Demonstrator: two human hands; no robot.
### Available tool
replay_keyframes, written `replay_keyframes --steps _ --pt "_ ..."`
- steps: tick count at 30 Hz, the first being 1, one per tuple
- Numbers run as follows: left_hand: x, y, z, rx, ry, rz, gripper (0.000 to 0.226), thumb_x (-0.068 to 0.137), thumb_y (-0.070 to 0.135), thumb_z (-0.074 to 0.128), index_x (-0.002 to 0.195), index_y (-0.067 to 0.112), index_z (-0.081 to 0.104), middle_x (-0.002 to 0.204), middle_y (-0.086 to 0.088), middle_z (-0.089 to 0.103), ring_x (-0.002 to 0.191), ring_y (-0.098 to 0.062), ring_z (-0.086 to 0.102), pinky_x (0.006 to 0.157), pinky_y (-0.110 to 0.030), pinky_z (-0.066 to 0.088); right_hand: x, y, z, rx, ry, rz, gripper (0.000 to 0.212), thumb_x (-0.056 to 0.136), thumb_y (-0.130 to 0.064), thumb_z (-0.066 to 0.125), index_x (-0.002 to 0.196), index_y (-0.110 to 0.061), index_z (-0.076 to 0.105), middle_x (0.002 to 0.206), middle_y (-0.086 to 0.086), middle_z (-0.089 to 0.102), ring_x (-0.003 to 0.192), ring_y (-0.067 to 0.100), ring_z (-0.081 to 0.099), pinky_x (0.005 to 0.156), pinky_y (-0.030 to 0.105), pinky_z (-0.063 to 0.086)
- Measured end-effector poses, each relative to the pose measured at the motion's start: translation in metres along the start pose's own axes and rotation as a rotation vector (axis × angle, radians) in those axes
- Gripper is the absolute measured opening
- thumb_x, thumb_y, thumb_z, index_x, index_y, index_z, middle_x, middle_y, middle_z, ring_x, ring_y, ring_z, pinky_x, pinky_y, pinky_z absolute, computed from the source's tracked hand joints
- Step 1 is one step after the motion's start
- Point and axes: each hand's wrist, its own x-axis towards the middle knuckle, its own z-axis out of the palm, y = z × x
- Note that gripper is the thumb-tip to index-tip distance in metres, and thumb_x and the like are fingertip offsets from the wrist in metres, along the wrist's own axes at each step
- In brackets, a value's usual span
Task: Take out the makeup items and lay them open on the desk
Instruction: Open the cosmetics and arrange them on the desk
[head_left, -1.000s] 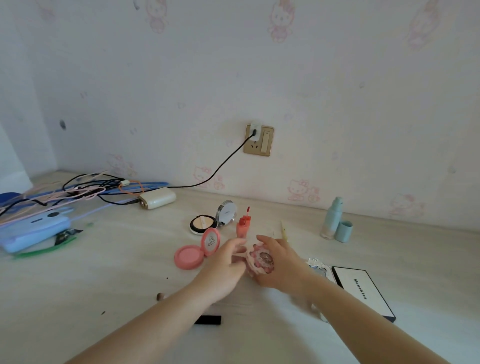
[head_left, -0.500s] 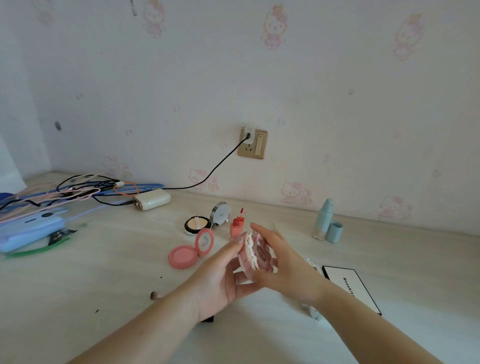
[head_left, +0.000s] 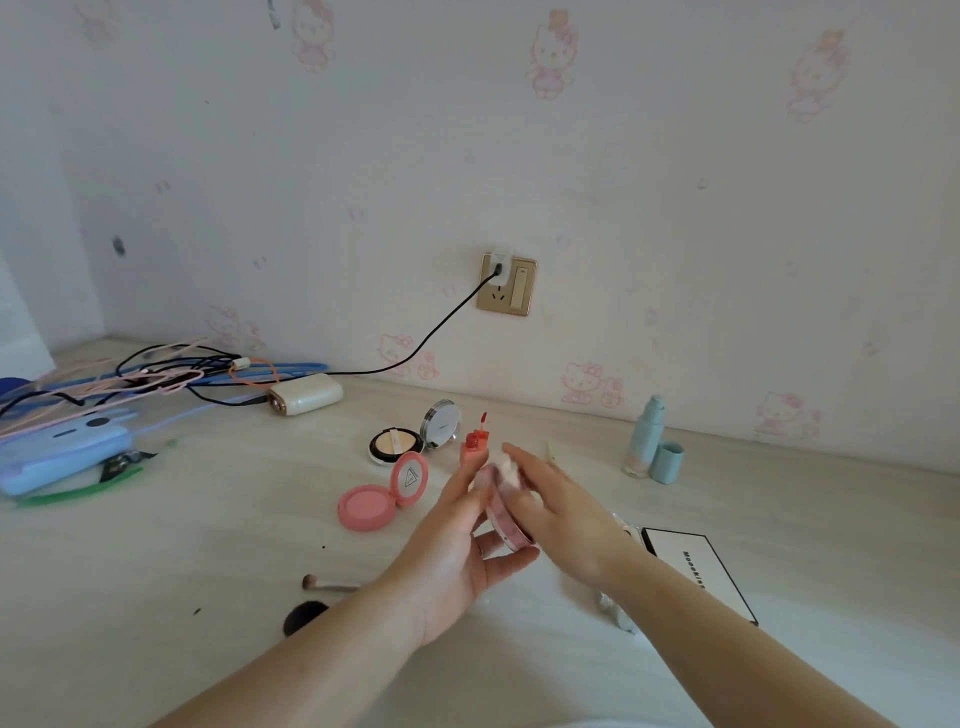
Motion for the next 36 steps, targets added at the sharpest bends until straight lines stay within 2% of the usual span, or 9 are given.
replay_keyframes --steps 4,7,10,14,17,20,26,32,36 --pt "0.0 0.005 -0.008 -0.165 0.002 0.001 0.029 0.097 0.032 0.044 0.122 0.031 0.059 0.136 -0.017 0.053 0.093 -0.034 0.063 0.073 -0.04 0.057 0.007 0.005 -0.008 0.385 0.132 0.177 0.037 0.096 -0.044 0.033 0.127 -0.035 0.051 0.103 0.003 0.064 0.094 0.023 0.064 0.093 0.042 0.051" --pt "0.002 0.009 -0.012 -0.139 0.027 -0.009 0.029 0.098 0.027 0.043 0.122 0.028 0.059 0.129 -0.017 0.058 0.093 -0.033 0.066 0.074 -0.042 0.058 0.01 0.004 -0.006 0.557 0.157 0.236 0.029 0.099 -0.036 0.034 0.112 -0.025 0.058 0.096 0.01 0.064 0.083 0.027 0.064 0.09 0.048 0.053" --pt "0.004 0.014 -0.017 -0.008 0.093 0.018 0.028 0.099 0.016 0.041 0.117 0.023 0.062 0.108 -0.01 0.07 0.09 -0.026 0.07 0.069 -0.036 0.06 0.017 0.009 -0.007 0.698 0.262 0.299 0.027 0.098 -0.035 0.038 0.098 -0.017 0.059 0.094 0.014 0.063 0.082 0.028 0.065 0.083 0.045 0.056" --pt "0.002 0.013 -0.029 0.388 0.155 0.084 0.018 0.09 0.005 0.057 0.103 0.016 0.064 0.092 0.007 0.072 0.085 -0.012 0.069 0.076 -0.026 0.058 0.028 0.019 -0.004 0.872 0.303 0.36 0.039 0.097 -0.039 0.041 0.122 -0.011 0.052 0.113 0.021 0.062 0.087 0.032 0.066 0.072 0.042 0.058" --pt "0.002 0.013 -0.034 0.869 0.236 0.132 0.04 0.075 0.018 0.076 0.099 0.038 0.052 0.099 0.027 0.055 0.09 0.006 0.058 0.084 -0.015 0.05 0.036 0.023 0.001 0.895 0.311 0.402 0.041 0.096 -0.042 0.042 0.125 -0.013 0.05 0.118 0.022 0.059 0.091 0.036 0.066 0.074 0.044 0.057" --pt "0.005 0.014 -0.035 1.097 0.191 0.214 0.041 0.075 0.019 0.076 0.085 0.043 0.045 0.088 0.031 0.052 0.082 0.005 0.056 0.066 0.002 0.04 0.046 0.026 0.005 0.905 0.32 0.442 0.041 0.097 -0.043 0.041 0.124 -0.013 0.049 0.114 0.021 0.061 0.091 0.038 0.066 0.079 0.049 0.056" --pt "0.021 0.009 -0.05 1.339 0.242 0.242 0.029 0.073 0.027 0.074 0.099 0.025 0.061 0.092 0.012 0.065 0.088 -0.008 0.062 0.071 -0.019 0.046 0.06 0.032 0.011 0.851 0.332 0.505 0.039 0.098 -0.04 0.04 0.127 -0.016 0.05 0.114 0.017 0.062 0.098 0.04 0.066 0.085 0.048 0.054" --pt "0.022 0.008 -0.055 1.453 0.234 0.235 0.025 0.075 0.028 0.073 0.096 0.027 0.06 0.085 0.014 0.061 0.084 -0.009 0.059 0.061 -0.015 0.04 0.064 0.04 0.017 0.797 0.33 0.544 0.034 0.099 -0.032 0.04 0.123 -0.013 0.053 0.113 0.015 0.062 0.082 0.028 0.068 0.07 0.038 0.058" --pt "0.022 0.009 -0.056 1.507 0.223 0.208 0.03 0.076 0.028 0.072 0.105 0.027 0.063 0.087 0.012 0.062 0.084 -0.009 0.057 0.065 -0.021 0.038 0.067 0.046 0.022 0.733 0.304 0.562 0.035 0.095 -0.036 0.04 0.116 -0.015 0.058 0.116 0.018 0.064 0.096 0.033 0.067 0.088 0.049 0.054"
